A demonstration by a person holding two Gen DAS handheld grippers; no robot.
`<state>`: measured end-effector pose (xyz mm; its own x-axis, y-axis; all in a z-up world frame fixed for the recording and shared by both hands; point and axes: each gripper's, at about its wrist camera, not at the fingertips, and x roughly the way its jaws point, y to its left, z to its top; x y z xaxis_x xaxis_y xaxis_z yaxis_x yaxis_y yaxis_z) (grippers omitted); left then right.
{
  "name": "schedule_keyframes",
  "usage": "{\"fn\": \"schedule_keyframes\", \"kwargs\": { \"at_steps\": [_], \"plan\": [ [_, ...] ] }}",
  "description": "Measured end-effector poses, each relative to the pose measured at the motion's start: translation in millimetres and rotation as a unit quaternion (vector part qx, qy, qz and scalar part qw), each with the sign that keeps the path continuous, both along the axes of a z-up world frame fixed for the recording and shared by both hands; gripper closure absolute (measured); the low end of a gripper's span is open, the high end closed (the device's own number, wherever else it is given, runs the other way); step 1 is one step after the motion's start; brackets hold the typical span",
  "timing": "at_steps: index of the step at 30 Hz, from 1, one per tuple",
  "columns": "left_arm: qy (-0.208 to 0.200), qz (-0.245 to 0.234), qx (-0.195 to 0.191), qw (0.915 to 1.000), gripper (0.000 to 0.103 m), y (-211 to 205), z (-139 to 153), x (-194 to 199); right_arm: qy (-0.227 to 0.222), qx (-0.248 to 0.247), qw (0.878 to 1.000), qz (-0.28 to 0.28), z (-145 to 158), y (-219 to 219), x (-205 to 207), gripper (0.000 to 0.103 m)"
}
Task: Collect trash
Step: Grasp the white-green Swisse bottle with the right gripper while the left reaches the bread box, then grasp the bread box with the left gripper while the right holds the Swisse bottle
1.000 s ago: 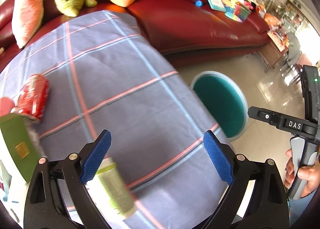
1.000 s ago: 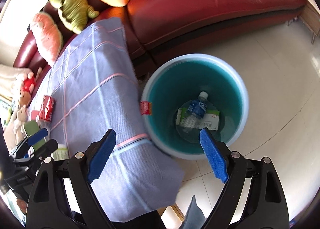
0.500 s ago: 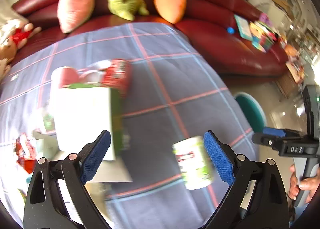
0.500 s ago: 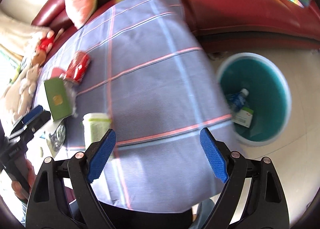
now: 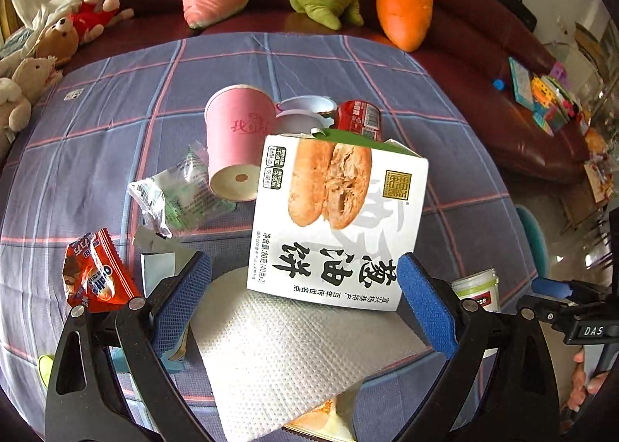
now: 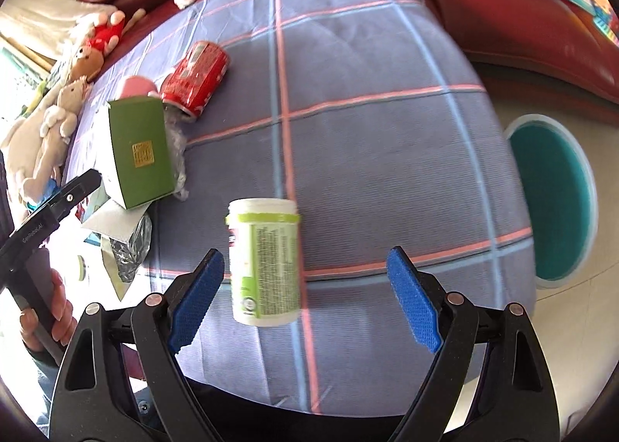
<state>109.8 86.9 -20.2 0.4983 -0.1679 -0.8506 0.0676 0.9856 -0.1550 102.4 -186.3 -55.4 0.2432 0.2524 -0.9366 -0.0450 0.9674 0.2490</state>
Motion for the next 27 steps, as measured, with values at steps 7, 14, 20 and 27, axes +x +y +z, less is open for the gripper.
{"fn": "schedule_keyframes", "kwargs": {
  "at_steps": [7,14,20,27],
  "plan": [
    [0.009,-0.023,0.001,0.9997,0.007,-14,-15,4,0.016,-0.012,0.999,0.024,-20,21,3,0.021],
    [0.008,-0.02,0.004,0.9997,0.006,-13,-14,4,0.029,-0.011,0.998,0.053,-41,38,9,0.054],
    [0.011,-0.02,0.033,0.9992,0.006,-27,-16,9,0.012,-0.005,0.998,0.064,-36,42,5,0.055],
    [-0.001,0.001,0.078,0.997,0.003,-36,-24,20,0.008,0.007,0.999,0.05,-32,27,7,0.055]
  ]
}}
